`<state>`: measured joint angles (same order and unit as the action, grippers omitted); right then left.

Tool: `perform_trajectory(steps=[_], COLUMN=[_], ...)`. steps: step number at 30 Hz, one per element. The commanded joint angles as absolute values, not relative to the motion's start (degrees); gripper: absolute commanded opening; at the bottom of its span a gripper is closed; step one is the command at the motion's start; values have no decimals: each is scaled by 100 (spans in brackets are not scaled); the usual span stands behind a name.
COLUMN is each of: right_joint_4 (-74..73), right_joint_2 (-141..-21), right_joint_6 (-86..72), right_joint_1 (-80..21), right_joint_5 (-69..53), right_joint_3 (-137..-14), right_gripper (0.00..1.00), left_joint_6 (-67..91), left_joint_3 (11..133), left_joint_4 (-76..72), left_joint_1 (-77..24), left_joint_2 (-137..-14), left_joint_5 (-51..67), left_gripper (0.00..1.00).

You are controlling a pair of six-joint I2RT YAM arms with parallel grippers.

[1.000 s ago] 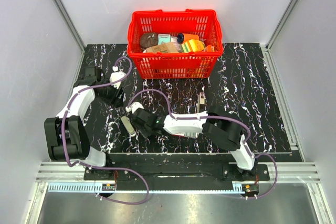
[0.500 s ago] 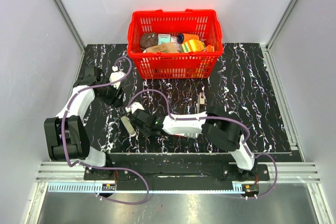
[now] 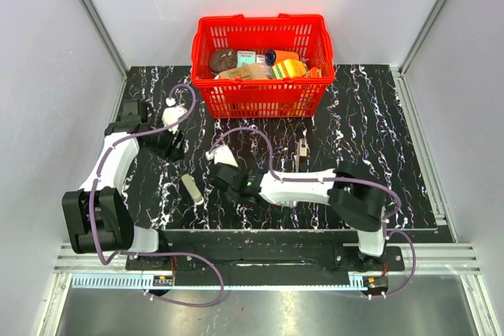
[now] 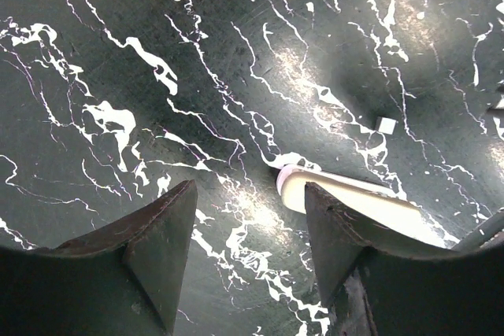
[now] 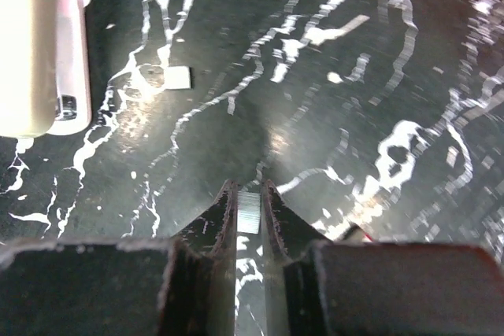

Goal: Unload the staples from the stapler

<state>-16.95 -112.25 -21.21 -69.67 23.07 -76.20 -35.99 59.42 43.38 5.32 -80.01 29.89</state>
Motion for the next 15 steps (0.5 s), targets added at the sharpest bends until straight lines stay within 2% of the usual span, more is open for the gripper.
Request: perform_trajectory(steps=[1, 8, 15], right_joint_4=[-2179, -3049, -3471], right_joint_2=[-10267, -9458, -9159], right_joint_6=[-3205, -5026, -6090], right_joint_1=[-6996, -6935, -6891], right_joint_5=[3400, 4051, 4254], right_joint_3=[-7129, -5987, -5538], right_gripper=[10, 7, 8], left_joint_6=[-3647, -3665, -3700], left_joint_3=[5915, 5775, 5739], left_joint_4=[4421, 4491, 4491], left_joint_1=[571, 563, 554], left_joint_2=[-7638, -7479, -7585], left_joint_5=[3340, 3428, 3454], left_gripper=[62, 62, 62])
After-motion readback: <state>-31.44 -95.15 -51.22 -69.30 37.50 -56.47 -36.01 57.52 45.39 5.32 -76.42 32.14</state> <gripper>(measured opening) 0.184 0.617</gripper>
